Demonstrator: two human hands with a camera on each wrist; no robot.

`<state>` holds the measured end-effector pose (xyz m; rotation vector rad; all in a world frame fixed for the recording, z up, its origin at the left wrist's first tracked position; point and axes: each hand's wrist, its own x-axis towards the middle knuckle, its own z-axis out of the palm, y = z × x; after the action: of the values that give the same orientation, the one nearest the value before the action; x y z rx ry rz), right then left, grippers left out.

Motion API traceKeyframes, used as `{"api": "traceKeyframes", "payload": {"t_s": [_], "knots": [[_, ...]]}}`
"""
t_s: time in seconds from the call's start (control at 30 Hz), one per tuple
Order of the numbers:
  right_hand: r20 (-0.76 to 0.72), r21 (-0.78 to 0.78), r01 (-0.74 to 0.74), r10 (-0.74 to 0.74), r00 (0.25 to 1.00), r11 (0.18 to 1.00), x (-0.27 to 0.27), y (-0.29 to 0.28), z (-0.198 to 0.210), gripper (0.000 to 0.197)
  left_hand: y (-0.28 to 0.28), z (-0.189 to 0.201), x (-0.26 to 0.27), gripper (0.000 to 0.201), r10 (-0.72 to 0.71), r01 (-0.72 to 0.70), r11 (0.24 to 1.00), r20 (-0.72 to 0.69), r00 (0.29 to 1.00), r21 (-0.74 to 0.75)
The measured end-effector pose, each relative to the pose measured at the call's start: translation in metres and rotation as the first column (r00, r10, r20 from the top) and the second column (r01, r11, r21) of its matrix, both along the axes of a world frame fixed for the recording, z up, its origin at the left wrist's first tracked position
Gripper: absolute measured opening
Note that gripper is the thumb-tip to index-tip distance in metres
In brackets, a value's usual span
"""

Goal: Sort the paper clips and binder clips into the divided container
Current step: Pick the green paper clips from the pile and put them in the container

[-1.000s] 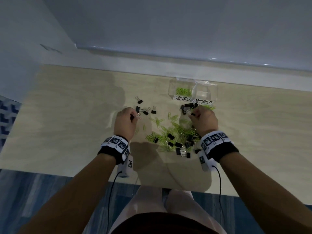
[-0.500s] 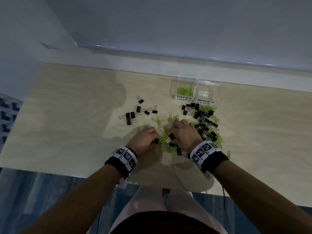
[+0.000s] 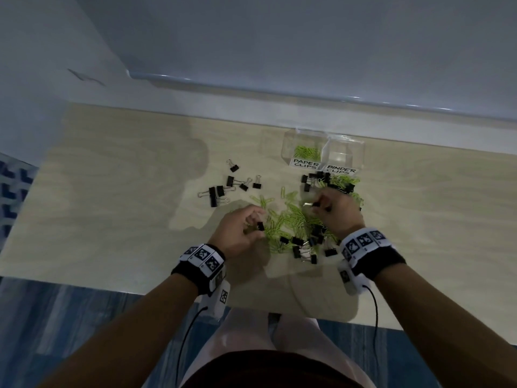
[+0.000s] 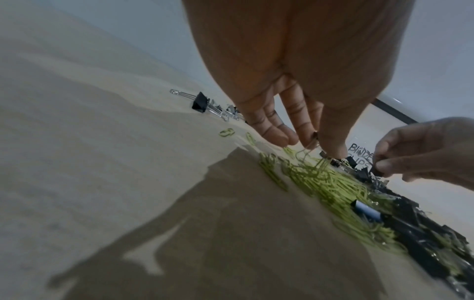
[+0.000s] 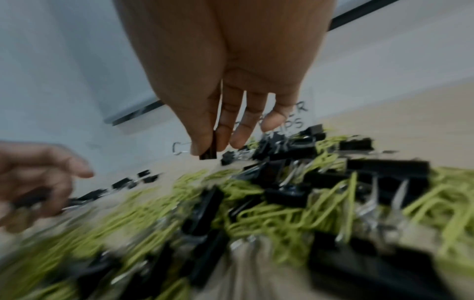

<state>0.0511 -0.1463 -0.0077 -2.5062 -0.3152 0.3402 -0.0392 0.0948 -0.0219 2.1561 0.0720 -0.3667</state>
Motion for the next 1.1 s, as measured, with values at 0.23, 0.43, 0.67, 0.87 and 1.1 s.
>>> {"api": "traceKeyframes", "payload": {"t_s": [0.23,0.43,0.67,0.87,1.1], "knots": [[0.111,-0.202,-0.035,0.059,0.992,0.979,0.019,0.010,-0.002,0.025,0.013,0.001,0.004,0.014,0.184,-0.181,0.982,0.062,0.981,-0.045],[-0.039,-0.161,-0.443,0.443,0.896,0.882,-0.001,0.080,0.006,0.029,0.048,-0.005,0.002,0.012,0.423,-0.433,0.899,0.126,0.897,0.069],[-0.122,-0.316,-0.675,0.677,0.725,0.666,-0.019,0.105,-0.016,0.060,0.051,-0.019,-0.024,0.030,0.226,-0.274,0.888,0.168,0.960,0.370],[-0.022,-0.175,-0.628,0.635,0.772,0.758,-0.017,0.065,-0.014,0.032,0.014,-0.028,-0.033,0.059,0.187,-0.188,0.952,0.028,0.982,0.240],[-0.114,-0.179,-0.391,0.375,0.920,0.903,0.016,0.043,0.007,0.041,-0.019,-0.016,-0.009,0.092,0.060,-0.059,0.990,-0.002,0.998,0.129]]}}
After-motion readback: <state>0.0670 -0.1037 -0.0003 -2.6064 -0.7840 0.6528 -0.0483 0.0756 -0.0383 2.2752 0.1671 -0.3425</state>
